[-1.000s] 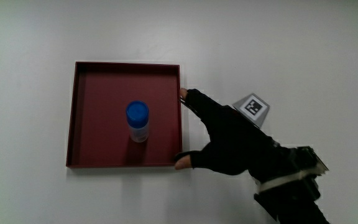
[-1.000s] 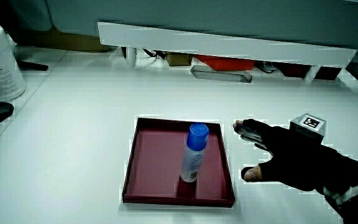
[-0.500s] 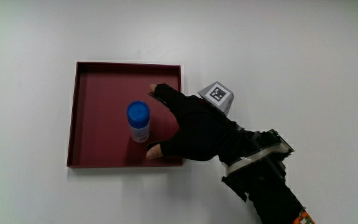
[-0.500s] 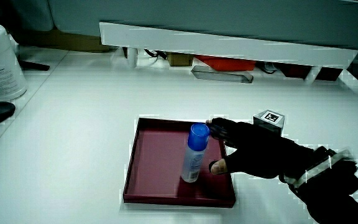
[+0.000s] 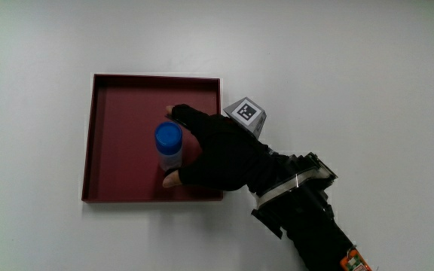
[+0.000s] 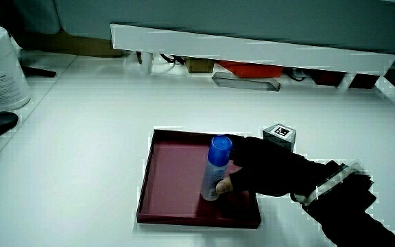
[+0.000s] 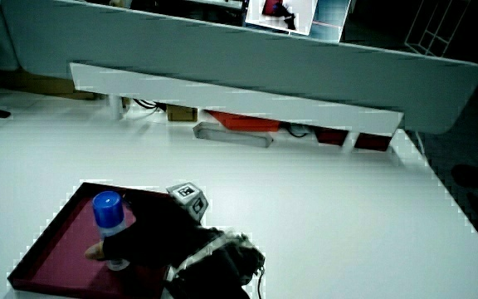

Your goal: Pick glue from plate

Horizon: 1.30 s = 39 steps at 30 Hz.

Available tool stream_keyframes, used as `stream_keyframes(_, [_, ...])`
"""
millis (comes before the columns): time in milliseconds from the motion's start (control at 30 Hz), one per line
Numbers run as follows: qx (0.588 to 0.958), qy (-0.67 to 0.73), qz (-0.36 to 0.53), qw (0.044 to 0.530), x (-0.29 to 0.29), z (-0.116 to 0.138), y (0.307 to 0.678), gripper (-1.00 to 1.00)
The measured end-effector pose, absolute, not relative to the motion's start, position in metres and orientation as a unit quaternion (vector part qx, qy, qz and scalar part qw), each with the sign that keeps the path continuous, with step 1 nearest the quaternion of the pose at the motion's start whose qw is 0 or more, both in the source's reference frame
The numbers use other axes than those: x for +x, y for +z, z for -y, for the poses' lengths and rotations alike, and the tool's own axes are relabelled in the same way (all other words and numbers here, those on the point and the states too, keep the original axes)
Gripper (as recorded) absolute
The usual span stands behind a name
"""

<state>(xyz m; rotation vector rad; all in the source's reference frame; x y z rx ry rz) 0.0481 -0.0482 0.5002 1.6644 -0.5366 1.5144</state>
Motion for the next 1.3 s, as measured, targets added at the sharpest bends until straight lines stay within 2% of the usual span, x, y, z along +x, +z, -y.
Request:
stream_keyframes(533, [0.684,0.607,0.215,0.342,0.048,0.045,0.501,1.0])
stream_keyframes(767, [0.675,0.622,0.213,0.335,0.051,0.045,0.497,1.0])
stream_keyframes(1100, [0.651,0.663,0.204,0.308,0.083,0.051,0.462,1.0])
stream_keyframes(1300, [0.666,0.661,0.191,0.288,0.111,0.056,0.449,1.0])
